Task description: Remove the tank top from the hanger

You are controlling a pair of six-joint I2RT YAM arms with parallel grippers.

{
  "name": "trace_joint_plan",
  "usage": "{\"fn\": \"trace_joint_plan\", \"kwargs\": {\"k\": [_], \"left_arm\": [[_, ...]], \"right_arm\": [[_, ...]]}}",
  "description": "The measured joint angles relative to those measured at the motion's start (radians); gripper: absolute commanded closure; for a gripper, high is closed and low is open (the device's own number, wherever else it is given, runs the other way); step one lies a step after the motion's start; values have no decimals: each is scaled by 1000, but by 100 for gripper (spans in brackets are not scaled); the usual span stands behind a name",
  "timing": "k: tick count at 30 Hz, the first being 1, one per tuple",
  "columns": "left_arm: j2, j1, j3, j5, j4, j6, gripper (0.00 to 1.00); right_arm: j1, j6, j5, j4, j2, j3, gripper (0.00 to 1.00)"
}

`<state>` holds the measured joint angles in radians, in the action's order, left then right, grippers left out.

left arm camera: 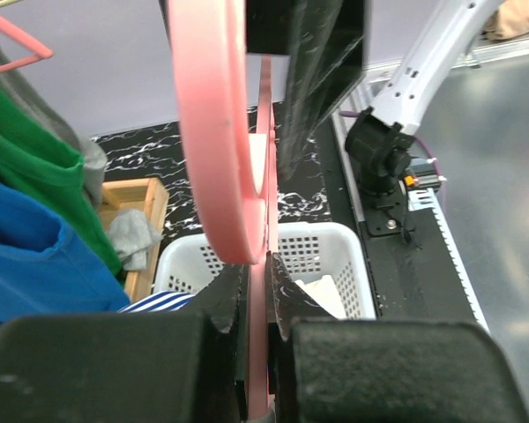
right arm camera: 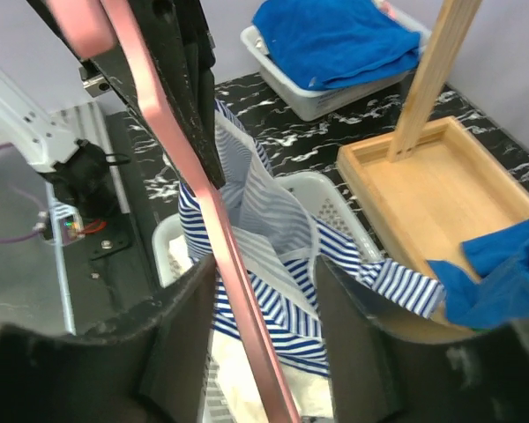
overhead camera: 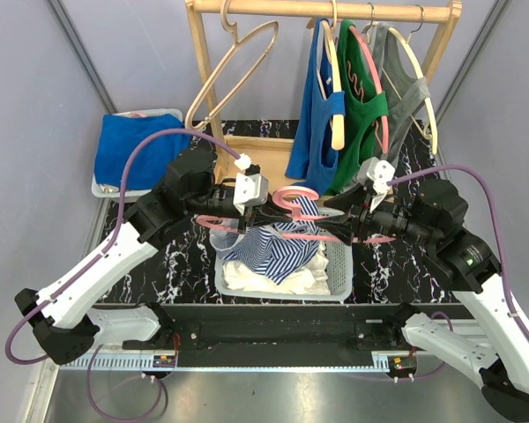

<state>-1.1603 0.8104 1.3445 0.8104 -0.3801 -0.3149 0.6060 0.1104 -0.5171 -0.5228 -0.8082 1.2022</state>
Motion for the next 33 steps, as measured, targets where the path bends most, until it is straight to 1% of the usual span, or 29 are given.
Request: {"fn": "trace_joint_plan", "kwargs": {"k": [1,2,8,9,11,12,24,25,26,27,28,29,30,31,33], "left_arm": [[0,2,5,7,-8,0,100],[0,3,11,12,-16,0,100],[0,0,22,16,-41,2,100],[0,0,22,18,-45,2,100],[-1,0,24,18,-48,1,100],[-3,0,24,19,-48,2,100],[-39,18,68,40,-50,3,100],[-43,18,76,39,-51,0,83],[-45,19,79,38,-53,-3,75],[-47,20,82,32,-52,-5,70],[-47,20,83,22,-47,-11,54],[-47,19,87,-1,-44,-16,45],[-46,18,92,-16,-40,-28,31],[-45,15,98,-37,-38,-32,27],[-33,12,105,-85,-32,-54,24]], "right_arm": [[0,4,-4,-1,-4,0,56],[0,2,-18,-4,-9,0,65],[2,8,-80,-25,-18,0,79],[2,10,-89,-29,-18,0,85],[2,13,-110,-35,-17,0,92],[3,17,-116,-36,-16,0,99],[3,26,-93,-28,60,-25,100],[3,27,-86,-27,64,-25,100],[3,27,-82,-26,66,-25,100],[3,27,-76,-26,68,-25,100],[3,26,-71,-27,69,-25,100],[3,23,-56,-33,73,-25,100],[3,23,-39,-40,75,-25,100],[2,23,-14,-51,79,-25,100],[0,23,23,-66,87,-24,100]]}}
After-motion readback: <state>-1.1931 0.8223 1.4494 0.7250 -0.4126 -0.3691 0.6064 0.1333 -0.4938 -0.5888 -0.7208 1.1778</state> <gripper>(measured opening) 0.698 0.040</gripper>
